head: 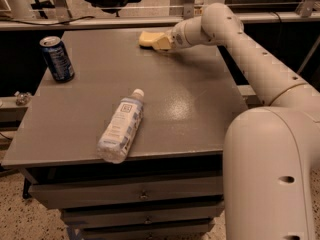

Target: Move sponge near pepsi can

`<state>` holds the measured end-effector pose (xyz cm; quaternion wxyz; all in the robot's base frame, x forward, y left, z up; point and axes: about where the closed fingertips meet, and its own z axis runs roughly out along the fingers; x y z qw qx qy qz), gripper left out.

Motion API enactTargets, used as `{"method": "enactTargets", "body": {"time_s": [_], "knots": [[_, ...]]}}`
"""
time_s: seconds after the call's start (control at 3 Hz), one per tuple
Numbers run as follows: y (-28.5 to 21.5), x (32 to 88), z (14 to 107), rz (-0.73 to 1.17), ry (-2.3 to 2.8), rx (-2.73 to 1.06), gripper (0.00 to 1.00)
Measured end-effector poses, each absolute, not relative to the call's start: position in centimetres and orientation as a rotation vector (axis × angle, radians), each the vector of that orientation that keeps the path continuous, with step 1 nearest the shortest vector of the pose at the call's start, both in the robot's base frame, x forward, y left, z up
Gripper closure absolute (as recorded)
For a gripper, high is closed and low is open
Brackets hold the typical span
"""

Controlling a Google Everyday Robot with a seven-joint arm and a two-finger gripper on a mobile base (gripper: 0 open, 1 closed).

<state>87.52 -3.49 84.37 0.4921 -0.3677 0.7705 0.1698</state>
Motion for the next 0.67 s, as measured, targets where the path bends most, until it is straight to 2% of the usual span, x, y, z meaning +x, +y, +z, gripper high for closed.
{"method": "enactTargets", "body": {"time_s": [0.33,0.67], "knots": [[-2.8,86.5,86.1,0.453,1.824,-0.913,1.00],[-1.5,84.6,88.0,0.496,1.762,-0.969,1.00]]}}
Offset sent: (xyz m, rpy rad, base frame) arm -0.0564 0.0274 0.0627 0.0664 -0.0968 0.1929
